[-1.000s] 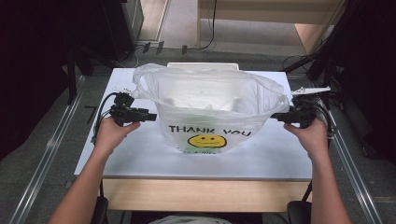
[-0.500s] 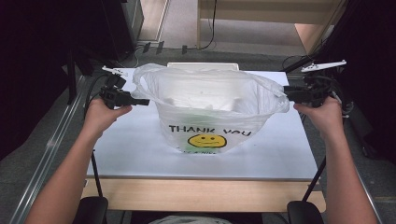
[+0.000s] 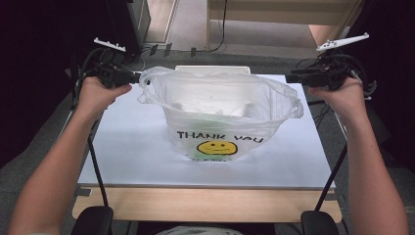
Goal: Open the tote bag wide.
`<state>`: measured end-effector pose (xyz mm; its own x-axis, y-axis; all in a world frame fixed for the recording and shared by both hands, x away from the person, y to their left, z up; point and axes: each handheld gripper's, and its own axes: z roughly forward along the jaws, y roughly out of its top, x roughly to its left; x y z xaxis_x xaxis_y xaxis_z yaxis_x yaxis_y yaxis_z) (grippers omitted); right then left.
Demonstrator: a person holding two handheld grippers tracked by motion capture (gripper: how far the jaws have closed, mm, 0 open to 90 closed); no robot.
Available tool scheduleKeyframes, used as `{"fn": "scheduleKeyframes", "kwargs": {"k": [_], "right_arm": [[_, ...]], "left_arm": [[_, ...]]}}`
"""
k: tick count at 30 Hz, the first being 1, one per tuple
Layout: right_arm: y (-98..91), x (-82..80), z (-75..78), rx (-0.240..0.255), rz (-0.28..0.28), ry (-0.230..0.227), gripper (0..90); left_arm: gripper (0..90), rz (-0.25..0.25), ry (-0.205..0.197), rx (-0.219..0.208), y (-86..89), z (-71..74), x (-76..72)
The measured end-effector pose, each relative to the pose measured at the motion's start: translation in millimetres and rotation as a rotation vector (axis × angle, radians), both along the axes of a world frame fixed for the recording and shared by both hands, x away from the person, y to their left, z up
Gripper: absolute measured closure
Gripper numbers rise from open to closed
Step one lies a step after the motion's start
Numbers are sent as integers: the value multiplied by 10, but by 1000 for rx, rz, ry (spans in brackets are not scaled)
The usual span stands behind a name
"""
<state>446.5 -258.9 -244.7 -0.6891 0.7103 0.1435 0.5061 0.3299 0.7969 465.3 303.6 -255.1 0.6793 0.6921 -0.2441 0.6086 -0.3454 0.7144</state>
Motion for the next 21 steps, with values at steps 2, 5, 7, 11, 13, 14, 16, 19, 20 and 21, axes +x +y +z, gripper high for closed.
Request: {"fn": "scheduleKeyframes", "kwargs": {"k": [2, 5, 7, 11, 13, 14, 16, 19, 20, 21], "right_arm": [[86, 11, 107, 6, 24, 2, 687], [146, 22, 183, 21, 46, 11, 730], [209, 26, 258, 37, 61, 17, 793], [358, 27, 374, 53, 109, 30, 863], [453, 20, 419, 47, 133, 18, 900], [527, 8, 451, 40, 148, -13, 900], [572, -1, 474, 34, 157, -19, 900], [694, -30, 515, 59, 185, -42, 900], [737, -37, 528, 43, 188, -41, 900], [785, -43, 543, 18, 188, -51, 900]], "left_arm": [[842, -16, -10, 21, -41, 112, 13], [884, -40, -26, 25, -106, 309, 35], [900, -53, -33, 20, -142, 417, 48], [900, -93, -65, 36, -295, 642, 26], [900, -122, -76, 20, -388, 730, -5], [900, -132, -77, 5, -433, 758, -19], [900, -151, -92, 34, -535, 795, -41], [900, -181, -85, 48, -680, 831, -55], [900, -190, -78, 39, -738, 847, -59], [900, -198, -76, 35, -773, 859, -61]]}}
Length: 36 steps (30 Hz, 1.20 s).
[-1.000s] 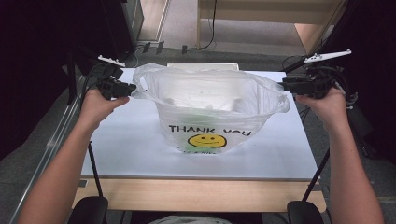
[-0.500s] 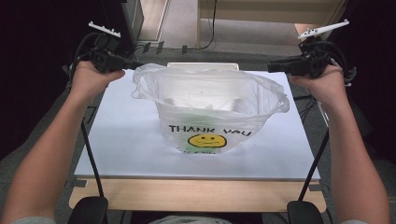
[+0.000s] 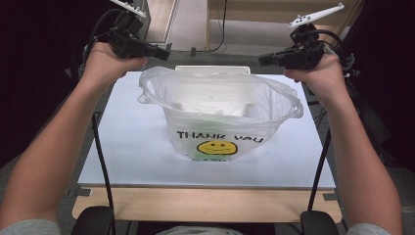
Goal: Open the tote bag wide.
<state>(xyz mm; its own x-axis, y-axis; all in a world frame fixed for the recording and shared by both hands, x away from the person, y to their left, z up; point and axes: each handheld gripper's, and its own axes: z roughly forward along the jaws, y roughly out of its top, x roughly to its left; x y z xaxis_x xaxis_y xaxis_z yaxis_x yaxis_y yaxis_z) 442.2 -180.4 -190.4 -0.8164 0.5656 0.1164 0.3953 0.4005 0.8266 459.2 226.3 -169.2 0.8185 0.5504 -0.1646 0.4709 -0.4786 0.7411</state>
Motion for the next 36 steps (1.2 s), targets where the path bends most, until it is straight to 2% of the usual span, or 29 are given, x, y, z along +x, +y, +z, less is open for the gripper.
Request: {"fn": "scheduleKeyframes", "kwargs": {"k": [2, 3, 5, 7, 13, 16, 18, 19, 21, 24, 25, 26, 28, 29, 33, 36], "right_arm": [[92, -5, 33, 2, 24, -12, 900], [92, -5, 33, 2, 24, -12, 900], [165, -6, 59, -6, 31, -17, 898], [233, 0, 57, 9, 46, -11, 898], [450, 30, -46, -51, 51, 15, 886], [530, 36, -74, -50, 57, 26, 886], [572, 38, -83, -24, 60, 31, 887], [620, 40, -80, -3, 64, 48, 887], [674, 24, -67, -11, 69, 42, 887], [710, 21, -81, -20, 67, 31, 887], [721, 36, -145, -16, 63, 42, 887], [721, 36, -145, -16, 63, 42, 887], [721, 77, -300, -21, 63, 63, 887], [721, 77, -300, -21, 63, 63, 887], [753, 115, -532, -52, 60, 89, 886], [774, 122, -596, -58, 57, 97, 882]], "left_arm": [[900, -23, -5, 13, -172, 47, -24], [900, -23, -5, 13, -172, 47, -24], [900, -44, -4, 12, -288, 69, -33], [900, -54, -2, 21, -398, 61, -34], [898, -88, 30, 29, -664, -62, -27], [898, -94, 48, 41, -737, -129, -22], [898, -96, 55, 42, -768, -156, -16], [898, -96, 57, 40, -781, -160, -12], [899, -93, 58, 31, -812, -151, -7], [899, -106, 57, 42, -876, -181, -11], [899, -108, 64, 45, -895, -210, -12], [899, -109, 71, 50, -911, -245, -10], [898, -114, 80, 63, -929, -319, 6], [898, -112, 83, 76, -937, -355, 14], [892, -111, 103, 121, -986, -550, 34], [892, -113, 110, 130, -994, -631, 42]]}}
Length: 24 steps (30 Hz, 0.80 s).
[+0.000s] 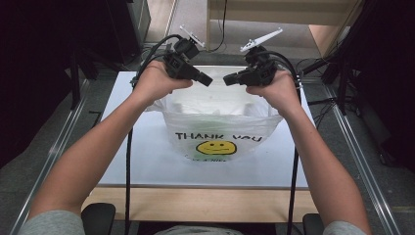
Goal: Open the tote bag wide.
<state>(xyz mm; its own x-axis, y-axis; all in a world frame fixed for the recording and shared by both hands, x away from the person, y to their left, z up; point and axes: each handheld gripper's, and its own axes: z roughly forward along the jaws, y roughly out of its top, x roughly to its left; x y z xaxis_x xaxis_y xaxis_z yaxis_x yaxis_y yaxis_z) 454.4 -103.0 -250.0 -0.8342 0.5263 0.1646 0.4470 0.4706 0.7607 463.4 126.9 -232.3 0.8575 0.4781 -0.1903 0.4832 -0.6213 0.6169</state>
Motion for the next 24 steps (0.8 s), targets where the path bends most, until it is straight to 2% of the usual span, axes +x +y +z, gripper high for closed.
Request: {"fn": "scheduleKeyframes", "kwargs": {"k": [2, 3, 5, 7, 8, 9, 10, 13, 16, 17, 20, 22, 24], "right_arm": [[16, 14, -59, -18, -5, 1, 880], [39, 26, -111, -47, -3, 6, 880], [58, 31, -147, -56, 5, 10, 880], [66, 28, -157, -58, 10, 9, 880], [70, 20, -188, -37, 8, 2, 880], [70, 20, -188, -37, 8, 2, 880], [70, 24, -208, -32, 6, 18, 880], [78, 39, -300, -56, 9, 28, 881], [74, 48, -425, -47, 8, 42, 881], [74, 48, -425, -47, 8, 42, 881], [91, 54, -497, -75, 4, 52, 880], [89, 53, -544, -60, 4, 58, 880], [92, 51, -595, -68, 0, 64, 880]], "left_arm": [[892, 1, -2, 14, -6, -70, 6], [891, 2, 2, 17, -6, -107, 9], [890, 3, 12, 37, 7, -213, 21], [889, 7, 15, 40, 18, -245, 26], [890, 6, 23, 33, 34, -279, 34], [890, 9, 29, 26, 47, -313, 37], [890, 11, 33, 25, 58, -347, 39], [890, 14, 40, 21, 100, -440, 39], [888, 21, 44, 25, 136, -524, 31], [888, 22, 49, 20, 154, -553, 33], [887, 33, 52, 15, 192, -643, 30], [885, 36, 59, 5, 213, -701, 33], [884, 40, 54, 5, 227, -754, 31]]}}
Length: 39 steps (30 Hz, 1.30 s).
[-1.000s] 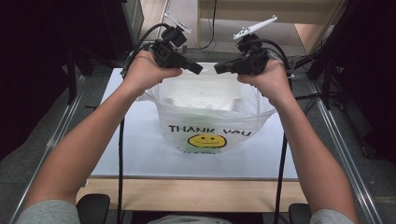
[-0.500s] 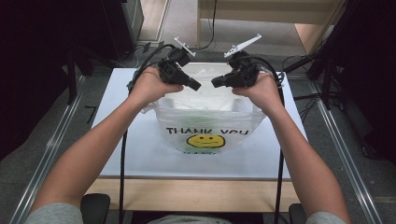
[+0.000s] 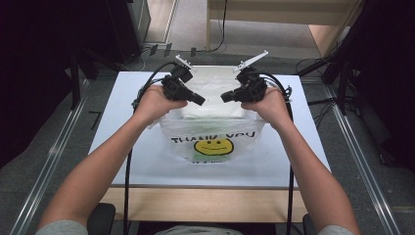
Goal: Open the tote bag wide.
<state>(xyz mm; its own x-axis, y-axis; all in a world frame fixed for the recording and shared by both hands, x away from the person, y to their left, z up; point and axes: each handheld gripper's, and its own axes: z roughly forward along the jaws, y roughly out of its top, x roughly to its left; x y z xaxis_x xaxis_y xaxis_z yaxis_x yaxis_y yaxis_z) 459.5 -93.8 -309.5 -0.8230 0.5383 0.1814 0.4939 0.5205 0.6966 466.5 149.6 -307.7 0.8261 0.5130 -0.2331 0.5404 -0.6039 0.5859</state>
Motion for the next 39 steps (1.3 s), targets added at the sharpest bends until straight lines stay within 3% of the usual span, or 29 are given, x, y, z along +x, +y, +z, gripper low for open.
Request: {"fn": "scheduleKeyframes", "kwargs": {"k": [3, 5, 7, 9, 11, 16, 17, 22, 25, 30, 33, 39], "right_arm": [[3, 11, -72, -12, 2, 14, 880], [-13, 5, -137, 15, -5, 24, 881], [-14, 7, -157, 11, -5, 25, 882], [-11, 6, -213, -22, -10, 30, 882], [-32, 5, -291, 2, -13, 28, 882], [-45, 6, -389, -21, -23, 44, 882], [-57, 2, -413, -8, -22, 39, 881], [-95, 7, -515, -10, -41, 65, 881], [-116, 2, -581, 1, -44, 65, 880], [-116, -5, -679, -31, -52, 80, 880], [-122, -14, -725, -12, -57, 81, 880], [-127, -8, -850, -33, -70, 100, 880]], "left_arm": [[886, -1, 6, -4, 3, -69, -2], [886, 1, 10, -8, 4, -104, -5], [885, 5, 20, -18, 9, -144, -8], [885, 8, 7, 1, 3, -174, -16], [886, 17, 13, -21, 13, -211, -22], [886, 28, 13, -16, 32, -317, -35], [886, 37, 19, -37, 44, -341, -39], [886, 49, 10, -20, 58, -444, -60], [884, 54, 19, -17, 68, -530, -69], [881, 69, 31, -25, 106, -645, -69], [880, 74, 38, -29, 131, -709, -75], [877, 93, 45, -15, 183, -838, -84]]}}
